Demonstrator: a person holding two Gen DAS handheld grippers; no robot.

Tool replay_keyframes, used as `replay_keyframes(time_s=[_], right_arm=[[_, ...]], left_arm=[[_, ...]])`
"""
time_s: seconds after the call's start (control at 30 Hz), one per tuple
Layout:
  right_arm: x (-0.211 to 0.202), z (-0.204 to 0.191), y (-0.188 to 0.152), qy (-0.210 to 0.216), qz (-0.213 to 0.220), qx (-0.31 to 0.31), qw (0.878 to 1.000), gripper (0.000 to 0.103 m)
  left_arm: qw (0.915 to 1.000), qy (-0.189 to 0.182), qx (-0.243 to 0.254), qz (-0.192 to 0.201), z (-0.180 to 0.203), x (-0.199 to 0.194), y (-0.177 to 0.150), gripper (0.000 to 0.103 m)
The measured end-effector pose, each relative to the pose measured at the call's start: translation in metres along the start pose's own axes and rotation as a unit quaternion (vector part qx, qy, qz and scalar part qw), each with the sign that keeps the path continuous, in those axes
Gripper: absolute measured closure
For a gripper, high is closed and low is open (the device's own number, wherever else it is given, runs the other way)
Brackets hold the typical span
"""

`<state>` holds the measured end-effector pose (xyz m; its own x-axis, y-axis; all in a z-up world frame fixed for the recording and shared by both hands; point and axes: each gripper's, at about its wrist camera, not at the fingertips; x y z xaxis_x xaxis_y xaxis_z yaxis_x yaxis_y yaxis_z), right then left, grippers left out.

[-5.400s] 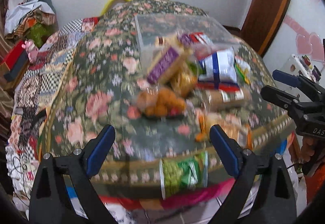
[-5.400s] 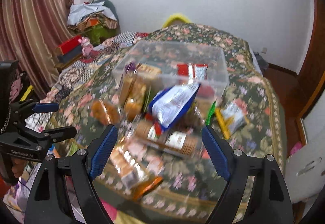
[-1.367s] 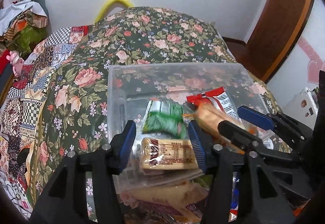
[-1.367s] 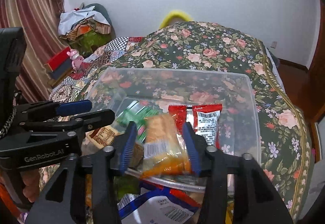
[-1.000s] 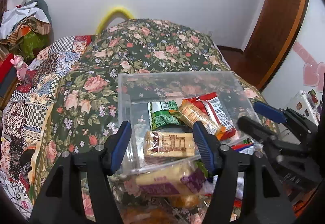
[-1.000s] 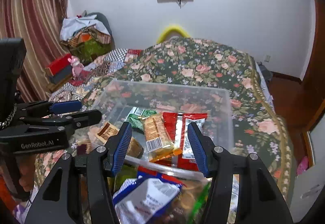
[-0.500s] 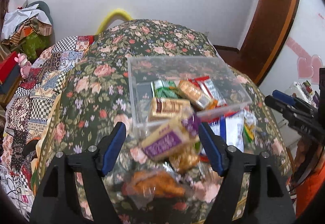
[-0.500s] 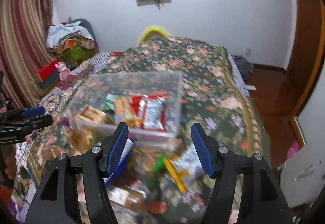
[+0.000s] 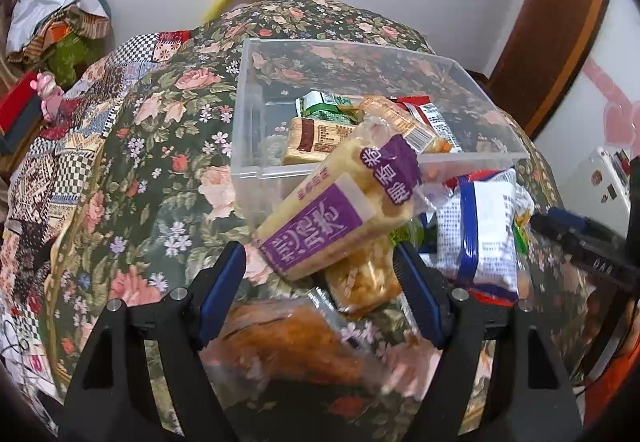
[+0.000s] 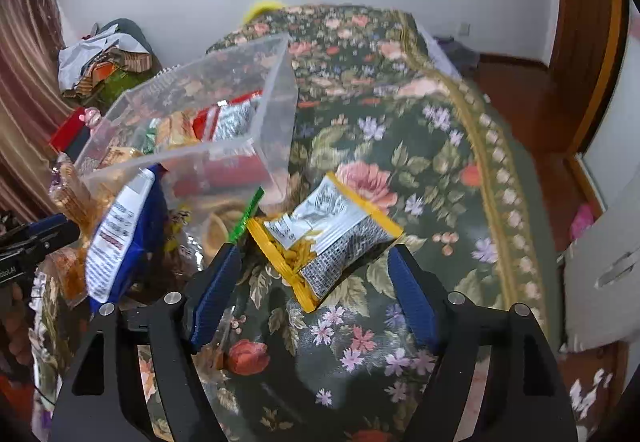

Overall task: Organize snacks
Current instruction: 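Grasp the yellow-and-white bag with the right gripper while the left grasps a tall wafer pack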

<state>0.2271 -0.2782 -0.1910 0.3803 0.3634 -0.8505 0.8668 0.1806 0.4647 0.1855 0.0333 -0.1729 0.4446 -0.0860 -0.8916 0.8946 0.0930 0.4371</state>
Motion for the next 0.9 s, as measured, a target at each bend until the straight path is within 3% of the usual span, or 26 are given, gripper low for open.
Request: replay_keyframes(time_s=[0.17,0.33,0.47,0.73,0.9], right_arm=[[0.02,0.001,0.007,0.003,-0.02,0.012,1.0,0.03],[0.03,0.006,0.011,-0.006,-0.017,0.03,0.999,0.029],[0.033,0.004,0.013,-0.016,-0.014,0.025,0.999,0.029],[0.026,0.016,0.022,0.01,-0.001,0.058,0.998,0.029],[0.037,0.019,0.028,0.018,-0.013,0.065,0.998,0.041]], left_arm=[[0.9999,0.004,-0.006,-0.014,0.005,0.017,0.005,0.027],[0.9997,0.013,-0.017,0.007,0.004,0.018,0.01,0.027],[0.9997,0.013,-0.006,0.02,0.005,0.017,0.009,0.045],[0.9991,0.015,0.003,0.04,-0.001,0.006,0.002,0.065],[0.9984,0.021,0.006,0.053,-0.005,-0.005,-0.002,0.076]])
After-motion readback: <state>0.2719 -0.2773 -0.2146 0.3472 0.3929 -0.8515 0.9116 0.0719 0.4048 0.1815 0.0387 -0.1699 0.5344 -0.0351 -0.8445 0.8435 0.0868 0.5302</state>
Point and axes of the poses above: each gripper's, at about its wrist camera, not at the fingertips, and x roughly the way its jaws point, z to its right, y to its top, and after that the axes turned 10 degrees about -z, right-handed
